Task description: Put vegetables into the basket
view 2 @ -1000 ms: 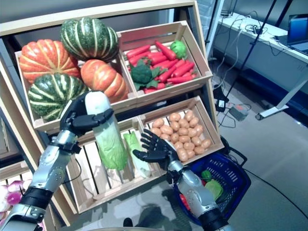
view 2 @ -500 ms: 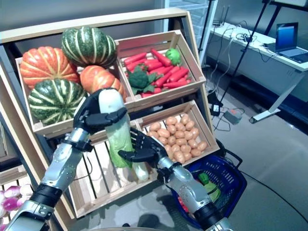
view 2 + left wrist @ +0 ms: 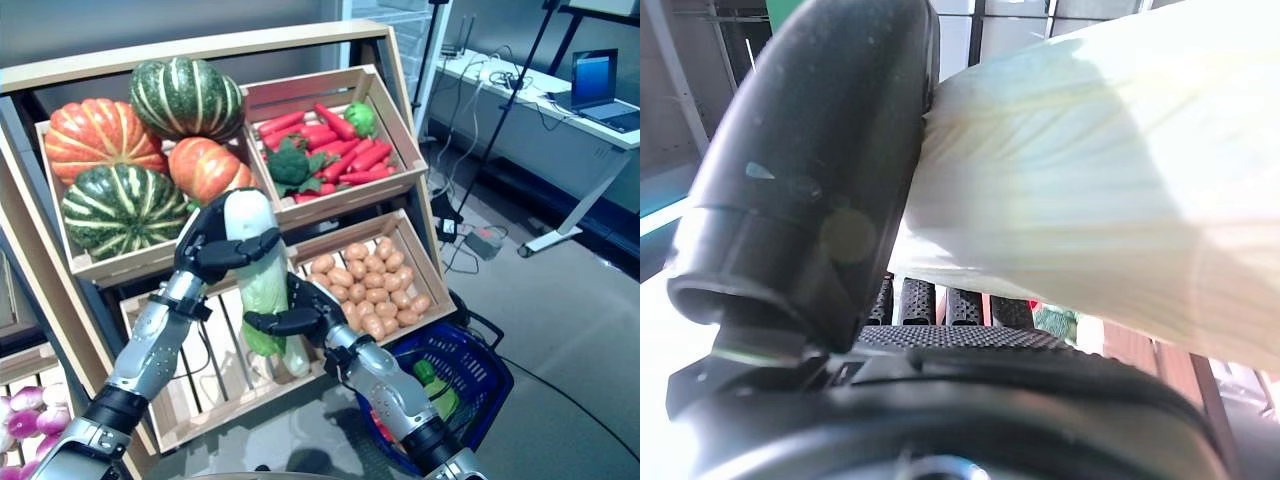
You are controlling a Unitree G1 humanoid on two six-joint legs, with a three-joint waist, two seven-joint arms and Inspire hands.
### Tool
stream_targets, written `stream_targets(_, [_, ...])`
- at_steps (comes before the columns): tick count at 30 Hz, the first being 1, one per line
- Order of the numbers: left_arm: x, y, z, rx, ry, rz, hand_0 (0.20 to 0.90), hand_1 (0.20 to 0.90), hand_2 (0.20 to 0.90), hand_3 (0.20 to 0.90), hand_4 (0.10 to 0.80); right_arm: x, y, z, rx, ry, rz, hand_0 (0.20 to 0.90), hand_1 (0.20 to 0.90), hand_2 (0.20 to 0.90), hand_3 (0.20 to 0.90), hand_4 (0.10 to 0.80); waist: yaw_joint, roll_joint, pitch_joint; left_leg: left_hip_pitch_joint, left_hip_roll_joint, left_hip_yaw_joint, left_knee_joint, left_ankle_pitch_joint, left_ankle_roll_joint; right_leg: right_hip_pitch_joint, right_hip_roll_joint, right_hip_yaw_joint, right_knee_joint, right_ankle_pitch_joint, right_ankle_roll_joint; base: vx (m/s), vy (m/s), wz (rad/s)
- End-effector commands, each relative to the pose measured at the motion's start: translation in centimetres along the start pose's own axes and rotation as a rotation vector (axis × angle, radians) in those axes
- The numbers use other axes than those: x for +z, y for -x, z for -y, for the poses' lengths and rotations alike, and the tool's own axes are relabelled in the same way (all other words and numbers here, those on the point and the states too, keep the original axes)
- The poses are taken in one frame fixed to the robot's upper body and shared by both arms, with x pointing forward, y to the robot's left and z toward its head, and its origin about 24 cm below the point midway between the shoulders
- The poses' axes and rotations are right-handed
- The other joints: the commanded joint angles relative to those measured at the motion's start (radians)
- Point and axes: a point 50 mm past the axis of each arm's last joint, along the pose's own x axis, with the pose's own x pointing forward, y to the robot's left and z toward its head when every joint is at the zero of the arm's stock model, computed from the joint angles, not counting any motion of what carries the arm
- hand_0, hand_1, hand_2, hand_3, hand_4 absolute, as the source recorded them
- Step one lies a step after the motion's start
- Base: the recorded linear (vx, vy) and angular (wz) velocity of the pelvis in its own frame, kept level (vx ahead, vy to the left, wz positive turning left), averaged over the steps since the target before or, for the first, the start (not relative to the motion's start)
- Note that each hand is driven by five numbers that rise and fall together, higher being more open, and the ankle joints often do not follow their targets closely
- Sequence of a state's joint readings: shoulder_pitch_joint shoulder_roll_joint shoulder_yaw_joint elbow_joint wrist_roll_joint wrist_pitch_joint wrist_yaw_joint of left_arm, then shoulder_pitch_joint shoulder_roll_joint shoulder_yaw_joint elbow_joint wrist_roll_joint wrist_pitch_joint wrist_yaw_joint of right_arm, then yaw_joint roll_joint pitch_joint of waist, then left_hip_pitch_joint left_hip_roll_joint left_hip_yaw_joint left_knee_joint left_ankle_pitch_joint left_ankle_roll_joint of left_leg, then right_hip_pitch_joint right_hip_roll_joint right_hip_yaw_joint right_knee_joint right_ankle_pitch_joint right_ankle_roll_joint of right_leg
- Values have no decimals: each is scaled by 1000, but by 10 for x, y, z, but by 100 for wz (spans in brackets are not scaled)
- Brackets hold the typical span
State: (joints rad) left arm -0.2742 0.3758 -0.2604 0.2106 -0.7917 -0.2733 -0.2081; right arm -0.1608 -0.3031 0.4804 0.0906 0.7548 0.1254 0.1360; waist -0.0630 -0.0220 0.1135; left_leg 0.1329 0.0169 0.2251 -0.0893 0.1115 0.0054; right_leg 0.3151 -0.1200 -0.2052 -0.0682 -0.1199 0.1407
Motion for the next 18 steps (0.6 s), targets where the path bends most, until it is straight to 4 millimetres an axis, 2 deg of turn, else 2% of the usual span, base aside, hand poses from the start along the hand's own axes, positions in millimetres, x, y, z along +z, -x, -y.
stream_targets(1, [40,-39,49,-227,179,286,300,300,300,300,400,49,-28,-43,171,-50,231,900,900,900,900,800,16,4,-48,138,-23,-19,2,-237,-5,-48,81,-18,-19,29,-90,0,0,0])
stream_targets(8, [40,-40,75,-334,245,267,300,300,300,300,400,45,-34,-34,77,-66,219,900,900,900,900,800,26,-5,-46,136,-21,-25,2,-239,-5,-49,82,-24,-19,33,-89,0,0,0])
stream_targets(17, [26,-37,94,-434,302,179,300,300,300,300,400,62,-42,-27,38,-74,267,900,900,900,900,800,37,-10,-41,131,-19,-30,2,-238,-5,-53,83,-26,-19,38,-92,0,0,0])
stream_targets(18, [25,-37,97,-451,298,175,300,300,300,300,400,64,-43,-26,32,-86,278,345,345,345,345,430,39,-10,-41,131,-19,-29,2,-238,-6,-53,83,-27,-19,39,-93,0,0,0])
